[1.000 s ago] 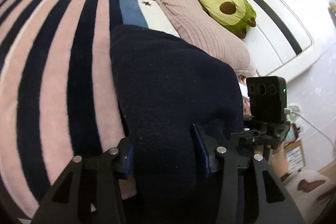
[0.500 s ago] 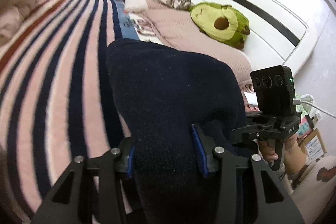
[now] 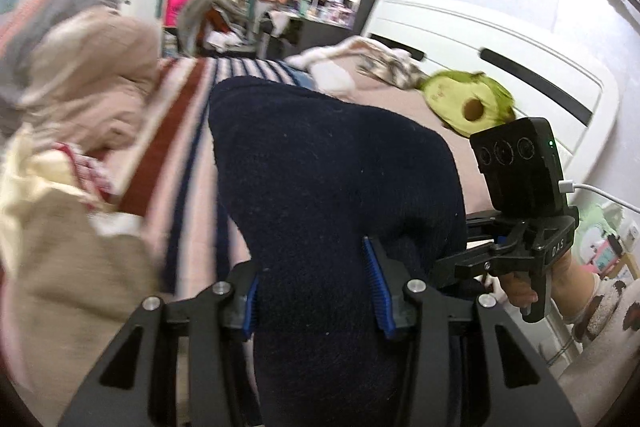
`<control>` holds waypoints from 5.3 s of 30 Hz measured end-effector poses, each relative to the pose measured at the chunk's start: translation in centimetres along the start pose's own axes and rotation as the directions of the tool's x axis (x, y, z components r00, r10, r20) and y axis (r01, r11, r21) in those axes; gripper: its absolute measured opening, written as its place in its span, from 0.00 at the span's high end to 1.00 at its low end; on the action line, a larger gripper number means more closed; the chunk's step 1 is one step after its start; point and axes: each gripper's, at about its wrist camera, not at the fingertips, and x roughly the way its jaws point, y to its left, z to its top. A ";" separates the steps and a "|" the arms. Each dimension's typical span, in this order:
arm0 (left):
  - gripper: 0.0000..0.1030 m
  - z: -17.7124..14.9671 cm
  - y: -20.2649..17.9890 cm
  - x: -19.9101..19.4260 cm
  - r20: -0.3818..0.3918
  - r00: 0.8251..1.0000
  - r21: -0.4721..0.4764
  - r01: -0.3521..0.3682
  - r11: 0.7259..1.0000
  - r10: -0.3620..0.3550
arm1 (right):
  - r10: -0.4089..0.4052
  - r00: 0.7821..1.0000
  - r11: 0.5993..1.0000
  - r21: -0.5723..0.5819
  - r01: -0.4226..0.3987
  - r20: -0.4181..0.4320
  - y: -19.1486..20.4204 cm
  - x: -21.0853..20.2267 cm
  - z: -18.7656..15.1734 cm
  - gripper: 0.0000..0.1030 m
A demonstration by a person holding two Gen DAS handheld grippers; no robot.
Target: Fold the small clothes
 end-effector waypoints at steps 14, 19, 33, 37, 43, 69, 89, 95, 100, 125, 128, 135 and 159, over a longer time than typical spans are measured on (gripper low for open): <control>0.60 0.9 16.2 -9.8 -0.049 0.969 -0.098 -0.246 0.964 0.243 | 0.176 0.975 0.978 -0.091 -0.189 -0.133 8.0 17.1 9.7 0.41; 0.59 -1.4 22.0 -7.8 -0.100 0.969 -0.188 -0.242 0.952 0.226 | 0.172 0.967 0.981 -0.060 -0.187 -0.189 6.6 21.9 9.9 0.41; 0.55 -3.6 26.2 -5.2 -0.106 0.975 -0.243 -0.215 0.946 0.195 | 0.151 0.961 0.988 0.005 -0.154 -0.233 3.1 26.5 11.2 0.37; 0.52 -3.6 25.7 -5.9 -0.100 0.966 -0.239 -0.256 0.936 0.239 | 0.121 0.967 0.992 -0.019 -0.129 -0.223 3.0 26.0 11.6 0.37; 0.46 -3.3 23.5 -7.3 -0.080 0.937 -0.190 -0.350 0.917 0.340 | 0.044 0.978 0.997 -0.053 -0.055 -0.202 3.3 24.4 11.4 0.34; 0.21 -2.9 4.0 -7.7 0.206 0.827 -0.104 -0.513 0.852 0.523 | -0.327 0.942 0.917 -0.217 0.335 0.074 6.0 8.1 1.2 0.22; 0.12 -4.7 -16.4 1.2 0.364 0.827 -0.063 -0.437 0.897 0.428 | -0.699 0.578 0.606 -0.080 0.791 0.421 6.6 -10.0 -9.7 0.01; 0.12 -5.0 -18.2 1.0 0.381 0.827 -0.047 -0.429 0.902 0.414 | -0.710 0.532 0.577 -0.051 0.815 0.463 6.7 -11.9 -10.7 0.01; 0.09 -5.1 -19.0 1.0 0.392 0.826 -0.029 -0.430 0.902 0.406 | -0.708 0.525 0.578 -0.039 0.815 0.473 6.5 -12.4 -11.0 0.01; 0.01 -5.3 -18.4 0.5 0.404 0.819 -0.047 -0.426 0.903 0.407 | -0.695 0.525 0.591 -0.026 0.806 0.491 7.0 -13.3 -11.5 0.01; 0.01 -5.3 -18.3 0.4 0.408 0.817 -0.050 -0.426 0.903 0.408 | -0.692 0.527 0.596 -0.022 0.803 0.494 7.2 -13.4 -11.5 0.01; 0.01 -5.3 -18.2 0.3 0.414 0.813 -0.054 -0.427 0.903 0.409 | -0.692 0.528 0.595 -0.025 0.803 0.493 7.3 -13.4 -11.5 0.01; 0.01 -5.3 -18.2 0.3 0.415 0.812 -0.052 -0.429 0.902 0.410 | -0.690 0.525 0.597 -0.018 0.802 0.498 7.5 -13.3 -11.5 0.01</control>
